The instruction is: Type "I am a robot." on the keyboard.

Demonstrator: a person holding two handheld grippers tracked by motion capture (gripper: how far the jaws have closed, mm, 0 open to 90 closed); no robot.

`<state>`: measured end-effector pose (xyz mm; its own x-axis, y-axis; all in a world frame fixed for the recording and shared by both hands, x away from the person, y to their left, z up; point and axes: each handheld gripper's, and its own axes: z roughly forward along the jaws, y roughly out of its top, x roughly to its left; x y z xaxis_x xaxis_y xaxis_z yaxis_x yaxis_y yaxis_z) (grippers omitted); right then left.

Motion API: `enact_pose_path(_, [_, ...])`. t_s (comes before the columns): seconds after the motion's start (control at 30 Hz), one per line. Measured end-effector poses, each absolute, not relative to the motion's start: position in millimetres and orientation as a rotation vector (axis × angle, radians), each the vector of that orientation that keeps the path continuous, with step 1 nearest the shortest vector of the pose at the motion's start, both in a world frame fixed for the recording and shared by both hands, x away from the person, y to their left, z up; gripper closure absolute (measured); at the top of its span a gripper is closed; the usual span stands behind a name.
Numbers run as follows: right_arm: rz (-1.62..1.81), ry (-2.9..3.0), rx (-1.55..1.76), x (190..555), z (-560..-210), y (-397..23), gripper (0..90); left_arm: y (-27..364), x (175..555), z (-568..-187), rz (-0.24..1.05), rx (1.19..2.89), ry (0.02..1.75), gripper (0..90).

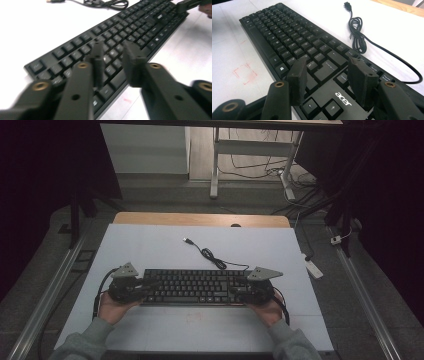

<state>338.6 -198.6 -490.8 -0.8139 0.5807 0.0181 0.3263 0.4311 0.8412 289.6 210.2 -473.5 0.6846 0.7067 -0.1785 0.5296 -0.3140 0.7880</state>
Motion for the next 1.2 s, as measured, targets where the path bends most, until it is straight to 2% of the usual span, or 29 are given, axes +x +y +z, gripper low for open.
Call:
enact_pose_path(0.1, [1.323, 2.415, 0.790, 338, -491, -201, 50.6, 203, 292, -470, 0.234, 2.002, 0.935, 83.6])
enact_pose_path(0.2, [1.322, 2.413, 0.791, 337, -491, -202, 50.6, 197, 293, -471, 0.223, 2.011, 0.913, 88.2])
enact_pose_path(1.2, [1.302, 2.425, 0.789, 337, -495, -201, 49.4, 157, 295, -510, 0.163, 2.213, 0.873, 88.4])
